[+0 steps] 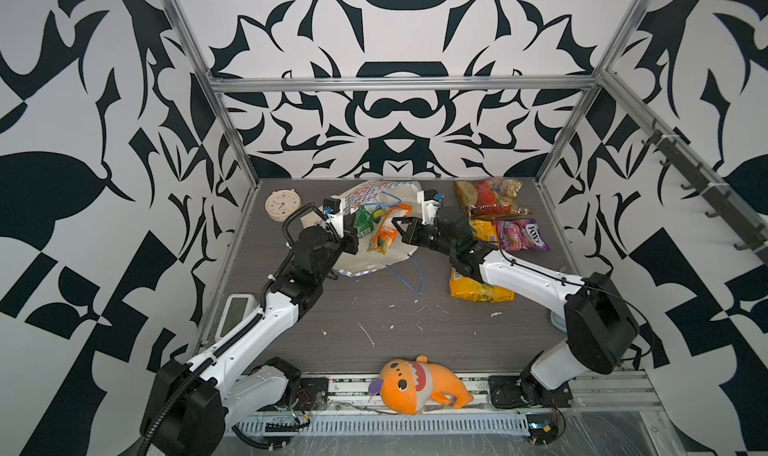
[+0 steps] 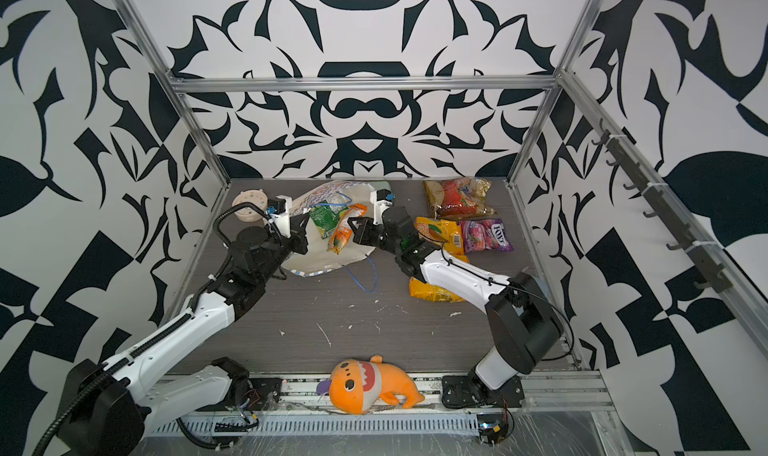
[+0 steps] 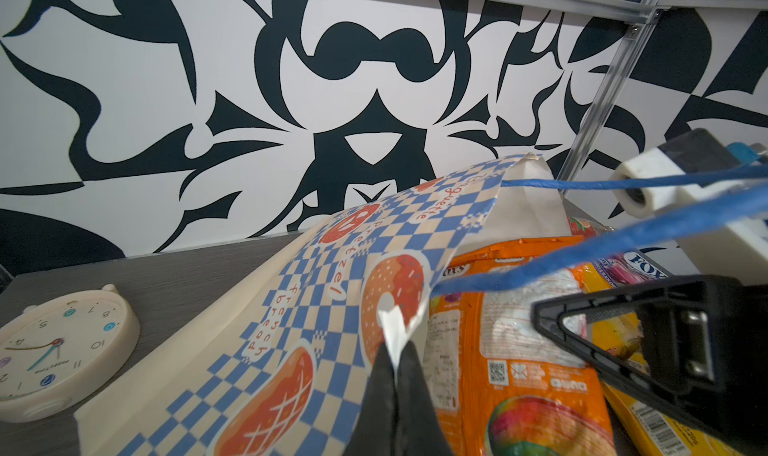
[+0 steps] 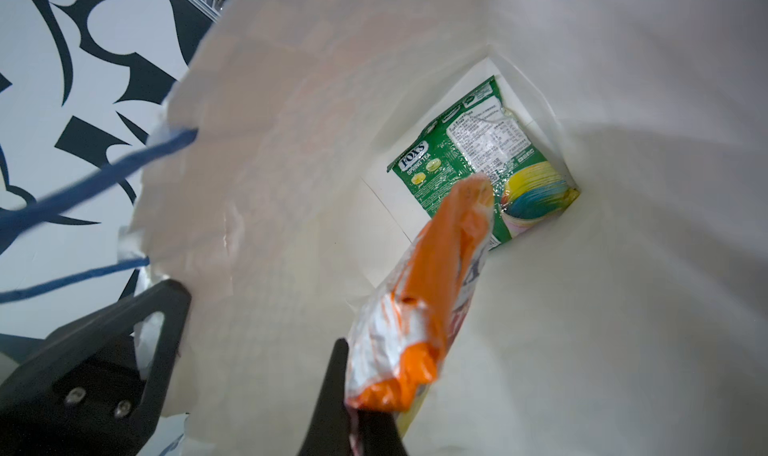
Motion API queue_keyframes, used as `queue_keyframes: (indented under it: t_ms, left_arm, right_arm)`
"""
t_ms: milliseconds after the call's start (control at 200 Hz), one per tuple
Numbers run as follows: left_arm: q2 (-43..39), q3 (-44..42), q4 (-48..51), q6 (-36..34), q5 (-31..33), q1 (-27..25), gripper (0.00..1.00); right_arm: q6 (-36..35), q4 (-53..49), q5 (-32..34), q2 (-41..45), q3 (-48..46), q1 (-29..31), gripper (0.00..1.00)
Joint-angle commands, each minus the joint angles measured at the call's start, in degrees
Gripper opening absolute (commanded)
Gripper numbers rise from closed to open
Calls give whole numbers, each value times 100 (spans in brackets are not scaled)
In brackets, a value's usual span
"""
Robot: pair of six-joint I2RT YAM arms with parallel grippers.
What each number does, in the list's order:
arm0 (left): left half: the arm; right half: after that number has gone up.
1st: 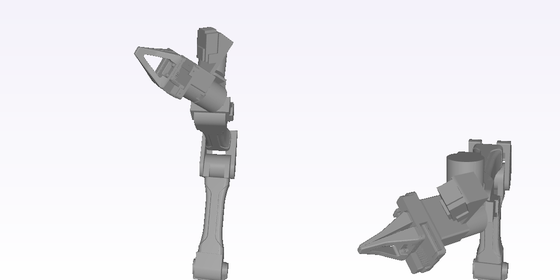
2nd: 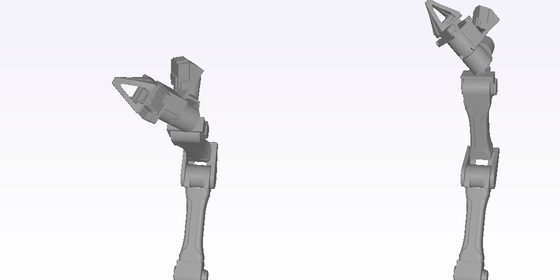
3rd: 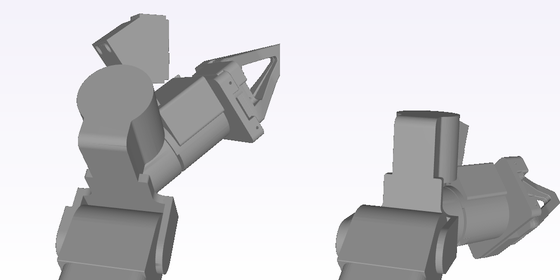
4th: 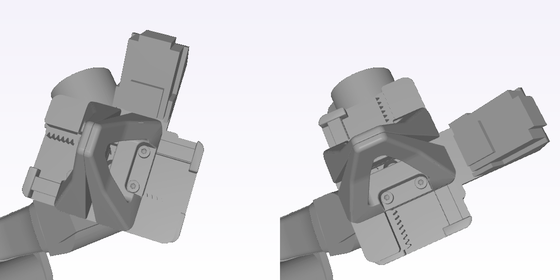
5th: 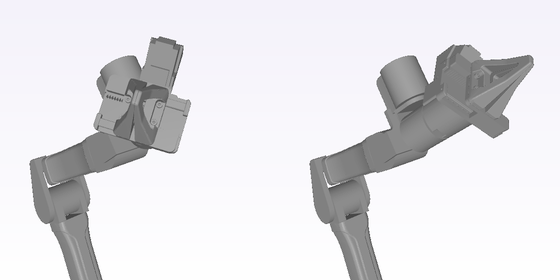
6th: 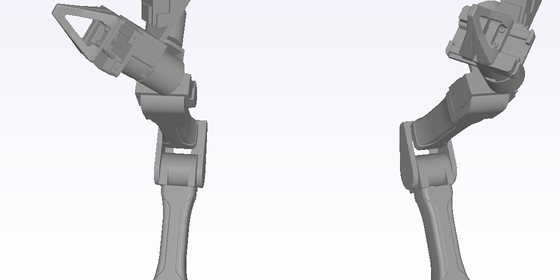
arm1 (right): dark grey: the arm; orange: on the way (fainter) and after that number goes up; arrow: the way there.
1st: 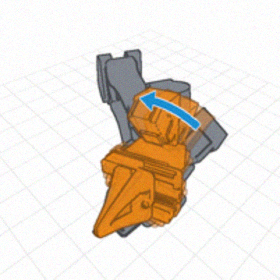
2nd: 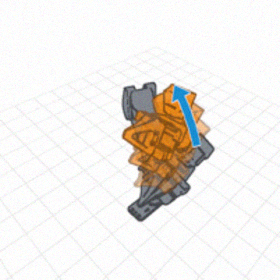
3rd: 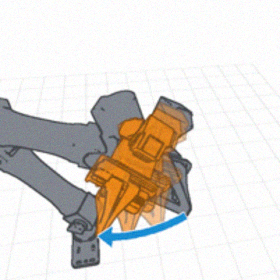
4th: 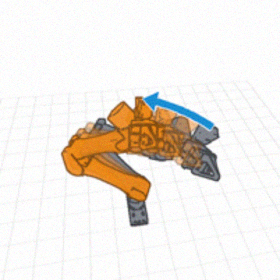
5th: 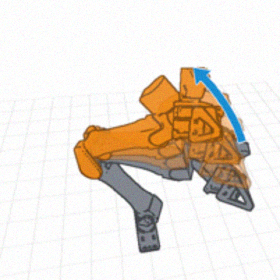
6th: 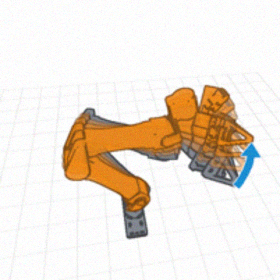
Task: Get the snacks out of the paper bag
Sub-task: 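Lift the orange FOX'S packet up out of the bag with the right gripper, then carry the orange packet beside the bag and lower it to the table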
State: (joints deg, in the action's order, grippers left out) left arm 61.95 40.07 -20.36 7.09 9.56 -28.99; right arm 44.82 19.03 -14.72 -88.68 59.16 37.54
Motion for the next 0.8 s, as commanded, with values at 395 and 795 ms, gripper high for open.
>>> queue_keyframes:
  t_ms: [395,795]
  left_arm:
    - [36,150,179,4,326,-1,0]
    - [188,241,71,-23,333,-1,0]
  right_arm:
    - [-49,435,-1229,882,293,-467,0]
    - [-375,-284,-1279,1254,303,-702,0]
